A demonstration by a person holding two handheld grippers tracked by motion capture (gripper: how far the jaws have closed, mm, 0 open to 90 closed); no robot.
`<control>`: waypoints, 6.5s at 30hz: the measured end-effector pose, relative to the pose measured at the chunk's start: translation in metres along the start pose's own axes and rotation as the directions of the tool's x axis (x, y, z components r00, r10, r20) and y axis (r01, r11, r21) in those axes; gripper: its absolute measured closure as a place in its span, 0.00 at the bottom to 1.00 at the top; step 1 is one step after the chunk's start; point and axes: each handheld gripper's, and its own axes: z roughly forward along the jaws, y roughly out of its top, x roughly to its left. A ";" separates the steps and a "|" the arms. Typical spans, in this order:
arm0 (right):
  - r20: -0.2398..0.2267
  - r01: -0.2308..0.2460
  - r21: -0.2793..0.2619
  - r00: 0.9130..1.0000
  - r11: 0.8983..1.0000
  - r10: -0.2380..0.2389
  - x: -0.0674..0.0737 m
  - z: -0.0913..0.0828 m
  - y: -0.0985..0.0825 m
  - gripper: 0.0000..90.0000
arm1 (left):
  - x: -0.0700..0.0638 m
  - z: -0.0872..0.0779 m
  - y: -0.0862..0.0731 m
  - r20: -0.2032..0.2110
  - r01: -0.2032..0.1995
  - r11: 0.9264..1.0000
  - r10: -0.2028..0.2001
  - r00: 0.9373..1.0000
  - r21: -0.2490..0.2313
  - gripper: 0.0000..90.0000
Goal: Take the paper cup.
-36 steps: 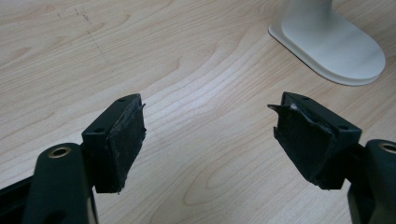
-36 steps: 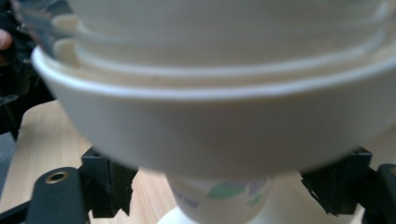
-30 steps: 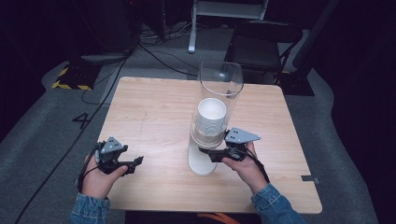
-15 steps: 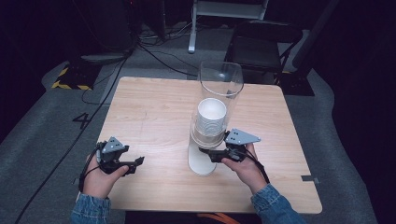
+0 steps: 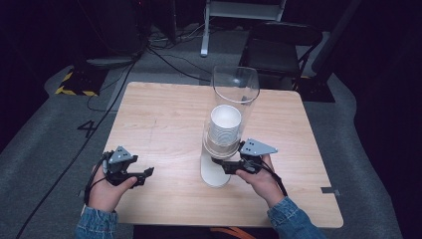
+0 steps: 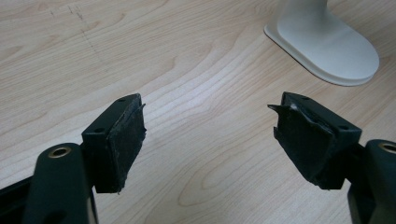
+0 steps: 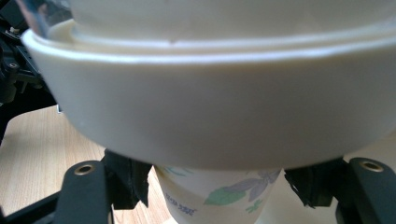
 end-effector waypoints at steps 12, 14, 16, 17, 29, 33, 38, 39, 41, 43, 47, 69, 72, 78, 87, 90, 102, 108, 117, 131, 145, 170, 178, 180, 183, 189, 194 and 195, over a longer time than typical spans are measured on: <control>-0.003 0.015 0.000 1.000 1.000 -0.015 -0.001 0.000 -0.001 0.37 | 0.001 0.000 -0.001 0.005 0.009 1.000 -0.009 1.000 -0.008 0.26; -0.004 0.022 -0.002 1.000 1.000 -0.022 -0.002 0.000 -0.001 0.37 | 0.001 0.000 -0.001 0.009 0.012 1.000 -0.012 1.000 -0.009 0.26; -0.003 0.023 -0.001 1.000 1.000 -0.023 -0.002 0.001 -0.001 0.37 | 0.001 0.000 -0.001 0.007 0.010 1.000 -0.010 1.000 -0.009 0.26; -0.005 0.024 -0.002 1.000 1.000 -0.024 -0.002 0.001 -0.001 0.37 | 0.001 0.000 -0.001 0.007 0.010 1.000 -0.010 1.000 -0.010 0.26; -0.011 -0.010 0.000 1.000 1.000 0.010 0.001 0.001 -0.004 0.37 | 0.000 -0.001 0.000 0.018 0.021 1.000 -0.020 1.000 -0.017 0.27; -0.013 -0.004 0.001 1.000 1.000 0.004 0.000 0.001 -0.004 0.37 | 0.001 -0.001 0.000 0.017 0.019 1.000 -0.019 1.000 -0.013 0.26; -0.010 0.027 -0.001 1.000 1.000 -0.027 -0.002 0.002 -0.005 0.37 | 0.001 -0.001 -0.001 0.018 0.022 1.000 -0.022 1.000 -0.015 0.27; -0.009 0.028 -0.002 1.000 1.000 -0.028 -0.002 0.002 -0.006 0.37 | 0.001 -0.001 -0.001 0.020 0.017 1.000 -0.016 1.000 -0.014 0.27; -0.008 0.036 -0.004 0.999 0.999 -0.036 -0.002 0.002 -0.006 0.37 | 0.001 -0.001 -0.001 0.019 0.017 1.000 -0.016 1.000 -0.014 0.26; 0.012 0.074 0.048 0.997 0.996 -0.074 -0.002 0.004 -0.008 0.38 | 0.001 -0.001 -0.001 0.019 0.018 1.000 -0.017 1.000 -0.014 0.27; -0.016 0.035 0.146 0.999 0.989 -0.033 -0.007 0.015 -0.034 0.39 | 0.002 -0.002 0.000 0.017 0.017 1.000 -0.017 1.000 -0.022 0.27; -0.012 0.079 0.299 0.997 0.951 -0.079 -0.015 -0.022 -0.052 0.38 | 0.004 -0.002 -0.001 0.021 0.032 0.999 -0.032 0.999 -0.023 0.27; 0.008 0.062 0.297 0.998 0.953 -0.067 -0.020 -0.042 -0.050 0.38 | 0.004 0.000 -0.001 0.021 0.026 1.000 -0.026 0.999 -0.014 0.27; 0.067 0.025 0.252 0.997 0.967 -0.043 -0.031 -0.064 -0.044 0.38 | 0.004 0.003 -0.002 0.021 0.028 1.000 -0.028 0.999 -0.005 0.27; 0.197 -0.056 0.176 0.980 0.983 0.020 -0.054 -0.081 -0.033 0.37 | 0.005 0.006 -0.004 0.020 0.032 0.999 -0.032 0.999 0.003 0.26; 0.276 -0.096 0.160 0.960 0.982 0.049 -0.072 -0.089 -0.029 0.37 | 0.006 0.007 -0.006 0.014 0.040 0.999 -0.040 0.999 0.009 0.27; 0.460 -0.191 0.148 0.882 0.970 0.104 -0.121 -0.096 -0.041 0.36 | 0.008 0.015 -0.011 0.004 0.042 0.999 -0.043 0.999 0.034 0.27; 0.481 -0.209 0.185 0.871 0.960 0.096 -0.130 -0.088 -0.053 0.36 | 0.007 0.017 -0.011 0.007 0.041 0.998 -0.042 0.999 0.040 0.27; 0.478 -0.229 0.225 0.873 0.947 0.097 -0.132 -0.077 -0.066 0.35 | 0.008 0.016 -0.012 0.005 0.049 0.998 -0.050 0.999 0.037 0.27; 0.452 -0.246 0.271 0.886 0.931 0.103 -0.129 -0.071 -0.071 0.33 | 0.008 0.016 -0.012 0.015 0.051 0.998 -0.051 0.999 0.042 0.27; 0.459 -0.263 0.250 0.880 0.932 0.125 -0.124 -0.077 -0.066 0.18 | 0.007 0.017 -0.011 0.019 0.047 0.998 -0.048 0.999 0.036 0.27; 0.362 -0.189 0.237 0.928 0.953 0.094 -0.080 -0.145 -0.029 0.18 | -0.009 0.007 -0.005 0.046 -0.002 1.000 0.001 0.999 0.027 0.26; 0.292 -0.180 0.250 0.951 0.951 0.104 -0.061 -0.164 -0.031 0.18 | -0.023 0.004 -0.010 0.068 -0.026 0.999 0.024 0.997 0.033 0.26; 0.284 -0.178 0.258 0.953 0.949 0.102 -0.058 -0.164 -0.032 0.18 | -0.025 0.004 -0.012 0.071 -0.031 0.999 0.028 0.997 0.038 0.26; 0.253 -0.169 0.283 0.963 0.944 0.096 -0.048 -0.163 -0.036 0.18 | -0.033 0.002 -0.019 0.085 -0.037 0.998 0.033 0.996 0.045 0.26; 0.220 -0.157 0.319 0.972 0.935 0.088 -0.043 -0.156 -0.044 0.18 | -0.039 0.002 -0.027 0.092 -0.055 0.997 0.050 0.995 0.052 0.26; 0.191 -0.157 0.357 0.977 0.921 0.092 -0.041 -0.146 -0.055 0.18 | -0.040 0.006 -0.031 0.100 -0.057 0.996 0.050 0.994 0.066 0.26; 0.177 -0.150 0.377 0.980 0.914 0.088 -0.040 -0.140 -0.059 0.18 | -0.038 0.009 -0.032 0.102 -0.057 0.995 0.049 0.994 0.076 0.26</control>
